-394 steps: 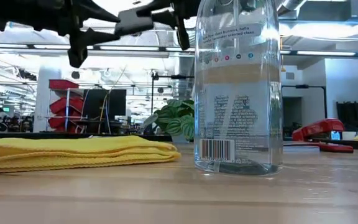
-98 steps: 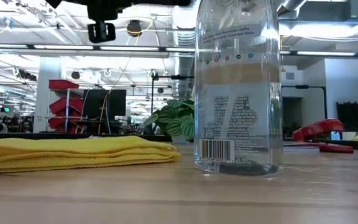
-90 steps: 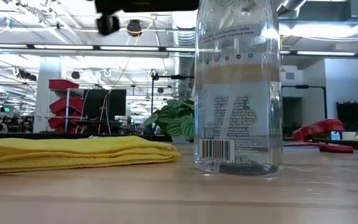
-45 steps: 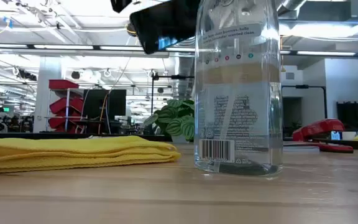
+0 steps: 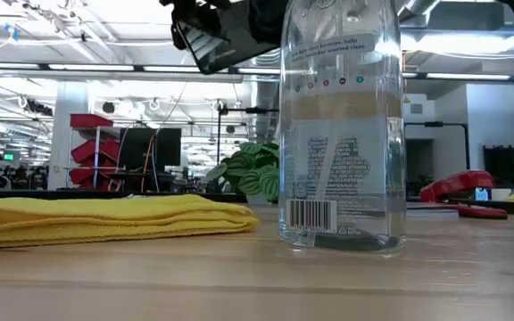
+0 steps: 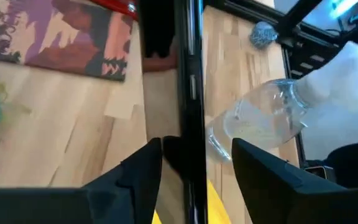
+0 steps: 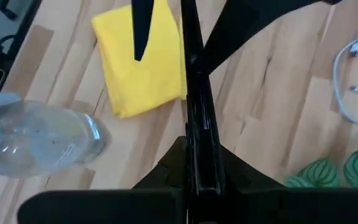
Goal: Apply microfiber cloth
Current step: Spray the back of the black cellphone with the transparent spray bottle
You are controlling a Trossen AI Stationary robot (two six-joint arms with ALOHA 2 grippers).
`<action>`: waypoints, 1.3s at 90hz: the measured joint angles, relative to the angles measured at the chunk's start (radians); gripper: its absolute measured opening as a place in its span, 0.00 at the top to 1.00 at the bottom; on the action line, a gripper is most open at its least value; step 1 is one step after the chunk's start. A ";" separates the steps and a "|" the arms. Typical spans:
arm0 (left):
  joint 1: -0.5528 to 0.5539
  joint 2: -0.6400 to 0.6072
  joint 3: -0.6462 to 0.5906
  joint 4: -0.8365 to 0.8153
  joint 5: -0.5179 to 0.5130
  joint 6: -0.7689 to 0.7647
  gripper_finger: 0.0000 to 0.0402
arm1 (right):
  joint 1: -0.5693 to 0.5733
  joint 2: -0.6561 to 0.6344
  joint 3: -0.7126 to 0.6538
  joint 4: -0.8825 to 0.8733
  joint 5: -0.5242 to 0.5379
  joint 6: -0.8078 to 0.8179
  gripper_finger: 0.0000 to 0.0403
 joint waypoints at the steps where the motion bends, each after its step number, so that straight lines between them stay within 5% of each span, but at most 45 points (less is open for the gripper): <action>1: -0.002 0.002 0.000 0.000 0.000 -0.003 0.59 | 0.000 0.000 0.000 -0.001 0.000 0.000 0.96; 37: -0.052 0.020 0.001 -0.040 -0.062 -0.119 0.94 | -0.001 0.000 -0.001 -0.013 -0.033 0.021 0.96; 48: -0.086 0.020 0.001 -0.060 -0.132 -0.162 0.97 | -0.008 0.000 -0.002 0.005 -0.037 0.026 0.94; 74: -0.172 -0.002 -0.006 -0.215 -0.218 -0.337 0.99 | -0.076 -0.072 0.003 0.055 -0.011 0.000 0.61; 92: -0.255 -0.120 -0.088 -0.234 -0.417 -0.506 1.00 | -0.105 -0.175 0.000 -0.026 -0.069 0.054 0.39; 103: -0.342 -0.238 -0.187 -0.146 -0.560 -0.596 1.00 | -0.084 -0.288 -0.034 -0.076 -0.170 0.117 0.38; 117: -0.473 -0.358 -0.333 0.040 -0.764 -0.651 1.00 | 0.014 -0.434 -0.204 -0.043 -0.147 0.241 0.42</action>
